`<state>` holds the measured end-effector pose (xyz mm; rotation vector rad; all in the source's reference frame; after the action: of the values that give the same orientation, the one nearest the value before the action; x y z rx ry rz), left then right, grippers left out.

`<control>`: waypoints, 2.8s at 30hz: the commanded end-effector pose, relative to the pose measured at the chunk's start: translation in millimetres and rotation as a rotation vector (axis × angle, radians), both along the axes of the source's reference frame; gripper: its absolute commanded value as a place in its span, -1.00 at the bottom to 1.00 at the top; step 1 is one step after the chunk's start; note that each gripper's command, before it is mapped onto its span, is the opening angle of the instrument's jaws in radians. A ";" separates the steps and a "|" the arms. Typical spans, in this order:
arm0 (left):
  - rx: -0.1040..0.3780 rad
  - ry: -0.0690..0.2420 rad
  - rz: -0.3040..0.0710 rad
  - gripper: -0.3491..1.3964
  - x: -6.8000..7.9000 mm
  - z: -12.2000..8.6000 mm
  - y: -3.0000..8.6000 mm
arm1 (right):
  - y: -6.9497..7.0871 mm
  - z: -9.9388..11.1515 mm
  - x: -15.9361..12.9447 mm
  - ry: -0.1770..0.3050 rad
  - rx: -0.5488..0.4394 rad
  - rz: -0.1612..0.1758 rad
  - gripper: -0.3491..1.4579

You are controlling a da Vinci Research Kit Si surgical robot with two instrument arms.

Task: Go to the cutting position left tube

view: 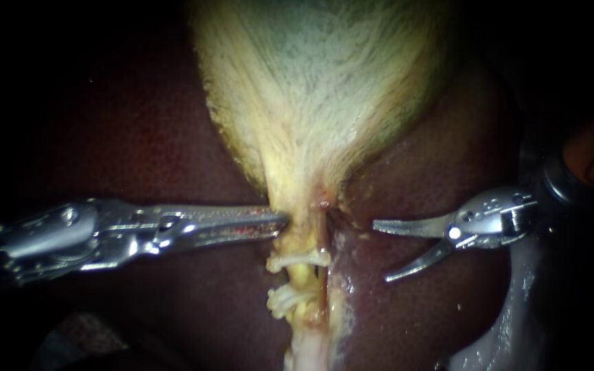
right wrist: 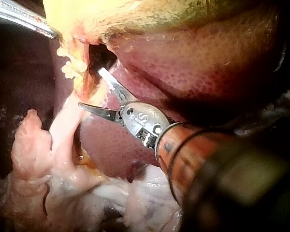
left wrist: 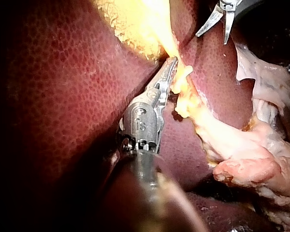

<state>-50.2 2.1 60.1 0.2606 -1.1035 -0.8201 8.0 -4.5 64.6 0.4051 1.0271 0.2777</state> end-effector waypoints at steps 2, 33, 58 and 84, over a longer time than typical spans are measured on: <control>0.000 -0.001 0.001 -1.00 0.3 -0.1 -0.1 | -0.8 0.4 0.7 0.011 0.006 -0.013 0.97; 0.002 0.012 -0.014 -1.00 4.6 -1.5 0.6 | -7.8 7.4 9.7 -0.053 0.110 -0.177 0.82; 0.001 0.017 -0.021 -1.00 4.1 -3.0 -0.1 | -6.5 9.7 9.7 -0.151 0.079 -0.171 0.82; 0.002 0.015 -0.021 -1.00 3.2 -2.9 0.1 | -7.1 9.8 15.6 -0.061 0.136 -0.161 0.82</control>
<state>-47.0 2.2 57.2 0.2446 -1.0927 -0.8407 23.6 -11.6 74.5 0.5961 0.9138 0.2151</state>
